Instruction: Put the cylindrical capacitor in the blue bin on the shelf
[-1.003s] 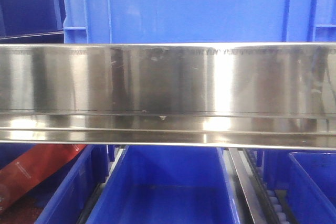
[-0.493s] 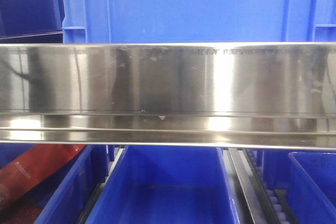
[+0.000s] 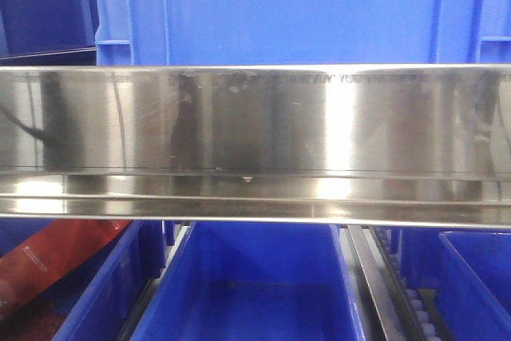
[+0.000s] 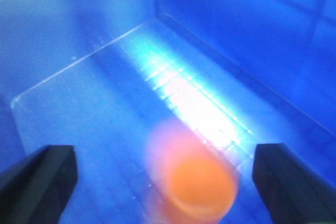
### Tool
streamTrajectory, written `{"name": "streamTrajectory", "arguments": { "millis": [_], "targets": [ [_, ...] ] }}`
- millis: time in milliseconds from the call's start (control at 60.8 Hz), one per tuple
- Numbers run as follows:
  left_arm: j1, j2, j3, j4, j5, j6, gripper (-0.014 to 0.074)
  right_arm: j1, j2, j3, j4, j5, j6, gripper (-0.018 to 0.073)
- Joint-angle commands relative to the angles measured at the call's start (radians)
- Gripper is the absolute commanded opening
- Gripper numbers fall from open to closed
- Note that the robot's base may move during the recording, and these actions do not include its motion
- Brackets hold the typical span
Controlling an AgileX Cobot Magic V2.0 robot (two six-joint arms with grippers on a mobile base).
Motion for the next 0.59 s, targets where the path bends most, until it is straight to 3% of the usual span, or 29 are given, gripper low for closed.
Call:
{"name": "streamTrajectory", "arguments": {
  "millis": [0, 312, 427, 575],
  "targets": [
    [-0.006, -0.026, -0.010, -0.007, 0.020, 0.000, 0.0496, 0.001, -0.003, -0.002, -0.004, -0.036, -0.007, -0.0111],
    [-0.004, -0.231, -0.012, -0.003, 0.165, -0.018, -0.0009, 0.001, -0.003, -0.002, -0.002, -0.030, -0.007, -0.0111],
    [-0.004, -0.343, 0.035, -0.003, 0.205, -0.031, -0.0113, 0.001, -0.003, -0.002, 0.000, -0.014, -0.007, -0.0111],
    [-0.004, -0.523, 0.186, 0.035, 0.184, -0.104, -0.0111, 0.001, -0.003, -0.004, 0.000, -0.012, -0.007, -0.0111]
  ]
}}
